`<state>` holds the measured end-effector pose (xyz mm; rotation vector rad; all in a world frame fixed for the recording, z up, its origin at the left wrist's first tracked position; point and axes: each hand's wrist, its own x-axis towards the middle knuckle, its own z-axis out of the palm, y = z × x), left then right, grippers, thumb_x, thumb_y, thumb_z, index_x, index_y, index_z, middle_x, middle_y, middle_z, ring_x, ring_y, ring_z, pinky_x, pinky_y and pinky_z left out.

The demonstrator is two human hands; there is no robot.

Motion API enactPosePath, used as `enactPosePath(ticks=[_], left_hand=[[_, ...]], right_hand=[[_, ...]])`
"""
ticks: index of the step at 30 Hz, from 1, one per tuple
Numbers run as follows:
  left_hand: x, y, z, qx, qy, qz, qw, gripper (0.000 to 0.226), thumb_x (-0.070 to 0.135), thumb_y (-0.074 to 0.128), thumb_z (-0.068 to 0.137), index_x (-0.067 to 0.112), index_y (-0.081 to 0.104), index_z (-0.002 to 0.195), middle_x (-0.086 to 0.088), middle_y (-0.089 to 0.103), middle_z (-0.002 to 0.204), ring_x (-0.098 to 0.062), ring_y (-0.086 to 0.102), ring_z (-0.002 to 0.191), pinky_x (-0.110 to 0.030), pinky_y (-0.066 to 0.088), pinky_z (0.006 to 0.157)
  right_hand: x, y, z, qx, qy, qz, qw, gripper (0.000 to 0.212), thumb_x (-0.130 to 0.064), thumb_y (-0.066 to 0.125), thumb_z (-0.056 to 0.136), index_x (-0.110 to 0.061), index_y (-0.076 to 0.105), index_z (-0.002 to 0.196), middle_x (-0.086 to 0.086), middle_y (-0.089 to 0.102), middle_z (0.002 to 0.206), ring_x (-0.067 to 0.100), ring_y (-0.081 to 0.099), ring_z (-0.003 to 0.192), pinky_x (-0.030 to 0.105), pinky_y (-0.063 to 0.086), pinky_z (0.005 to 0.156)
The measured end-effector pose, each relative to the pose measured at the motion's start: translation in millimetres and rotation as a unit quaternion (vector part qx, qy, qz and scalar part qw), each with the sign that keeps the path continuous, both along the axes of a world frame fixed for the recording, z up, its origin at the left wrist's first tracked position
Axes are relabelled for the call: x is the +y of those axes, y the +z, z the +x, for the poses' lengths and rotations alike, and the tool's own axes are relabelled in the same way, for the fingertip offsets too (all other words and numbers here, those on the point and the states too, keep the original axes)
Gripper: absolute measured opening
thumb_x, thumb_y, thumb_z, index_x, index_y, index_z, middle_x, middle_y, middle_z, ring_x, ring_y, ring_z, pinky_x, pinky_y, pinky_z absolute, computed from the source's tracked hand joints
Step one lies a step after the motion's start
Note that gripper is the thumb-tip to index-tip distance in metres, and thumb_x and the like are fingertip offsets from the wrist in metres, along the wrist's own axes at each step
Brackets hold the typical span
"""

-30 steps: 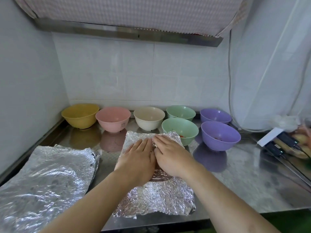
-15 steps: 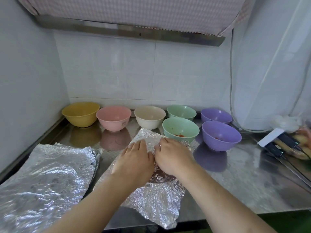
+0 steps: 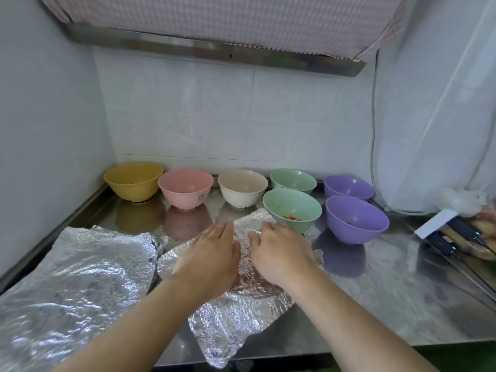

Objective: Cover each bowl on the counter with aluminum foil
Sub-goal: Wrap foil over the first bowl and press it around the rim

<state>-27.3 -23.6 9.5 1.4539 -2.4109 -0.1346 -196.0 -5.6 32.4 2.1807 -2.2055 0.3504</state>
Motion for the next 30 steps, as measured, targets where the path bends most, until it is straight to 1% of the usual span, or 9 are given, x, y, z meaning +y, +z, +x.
enactPosePath(ticks=[3,6,11,13,15,19,23,27,30], left_hand=[[10,-12,-13,-0.042,0.03,0.015,0.999,0.08,0.041,-0.004,0.095,0.001,0.036,0.151,-0.019,0.03,0.161,-0.036,0.024,0.154,-0.048,0.022,0.126],[10,-22,-15,-0.11,0.017,-0.01,0.994,0.099,0.036,-0.021,0.078,0.0,0.02,0.161,-0.022,0.012,0.169,-0.039,0.008,0.158,-0.05,0.012,0.128],[3,-10,1,-0.083,-0.04,-0.029,0.995,0.089,0.044,-0.014,0.09,0.008,0.023,0.162,-0.014,0.021,0.169,-0.029,0.012,0.159,-0.042,0.008,0.131],[5,-2,3,-0.013,-0.024,0.004,1.0,0.068,0.047,0.008,0.107,0.012,0.019,0.164,-0.006,0.022,0.17,-0.02,0.014,0.159,-0.032,0.006,0.129],[12,1,-1,0.023,-0.001,0.013,1.0,0.061,0.041,0.019,0.111,0.01,0.021,0.163,-0.006,0.024,0.169,-0.021,0.016,0.158,-0.034,0.009,0.129],[20,-16,-16,0.017,0.046,0.003,0.999,0.089,0.044,-0.01,0.086,0.003,0.034,0.152,-0.014,0.028,0.161,-0.033,0.018,0.155,-0.045,0.017,0.127],[23,-30,-22,-0.051,0.077,-0.022,0.995,0.095,0.039,-0.02,0.085,0.005,0.024,0.162,-0.017,0.009,0.172,-0.035,0.003,0.159,-0.049,0.007,0.128],[23,-31,-19,-0.076,0.047,-0.06,0.994,0.102,0.032,-0.039,0.08,0.002,0.012,0.164,-0.022,0.002,0.172,-0.038,-0.004,0.159,-0.05,0.002,0.128],[37,-25,-21,-0.021,0.075,-0.05,0.996,0.09,0.038,-0.019,0.089,0.003,0.015,0.164,-0.018,0.011,0.172,-0.033,0.004,0.16,-0.044,0.006,0.129]], right_hand=[[-13,-7,-3,-0.039,0.093,0.001,0.995,0.052,-0.036,0.03,0.114,-0.015,0.038,0.161,0.002,0.039,0.167,0.018,0.028,0.157,0.037,0.02,0.129],[-13,-10,-4,-0.053,0.125,0.044,0.99,0.052,-0.03,0.026,0.116,-0.015,0.029,0.166,-0.001,0.027,0.174,0.013,0.018,0.161,0.029,0.008,0.131],[-7,-9,-5,-0.133,0.063,0.069,0.987,0.048,-0.02,0.025,0.116,0.001,0.039,0.157,0.016,0.035,0.167,0.028,0.028,0.155,0.036,0.018,0.127],[-6,-7,-7,-0.106,0.061,0.049,0.991,0.049,-0.031,0.027,0.116,-0.006,0.045,0.154,0.011,0.043,0.163,0.025,0.035,0.151,0.038,0.025,0.125],[-5,-7,-8,-0.069,0.089,0.004,0.994,0.05,-0.037,0.029,0.115,-0.013,0.044,0.157,0.003,0.043,0.164,0.018,0.033,0.153,0.035,0.023,0.127],[-5,-16,-7,-0.053,0.121,0.028,0.991,0.054,-0.038,0.024,0.116,-0.022,0.025,0.168,-0.007,0.023,0.174,0.009,0.014,0.161,0.027,0.006,0.131],[-9,-10,-5,-0.068,0.12,0.031,0.99,0.052,-0.032,0.028,0.116,-0.017,0.031,0.166,-0.004,0.031,0.172,0.009,0.021,0.158,0.022,0.008,0.128],[-14,-5,-4,-0.105,0.148,0.024,0.983,0.049,-0.034,0.03,0.115,-0.027,0.039,0.163,-0.011,0.036,0.169,0.008,0.026,0.156,0.03,0.016,0.13],[-15,-8,-1,-0.102,0.161,0.018,0.982,0.045,-0.029,0.031,0.115,-0.025,0.047,0.157,-0.009,0.045,0.162,0.008,0.032,0.151,0.017,0.013,0.125]])
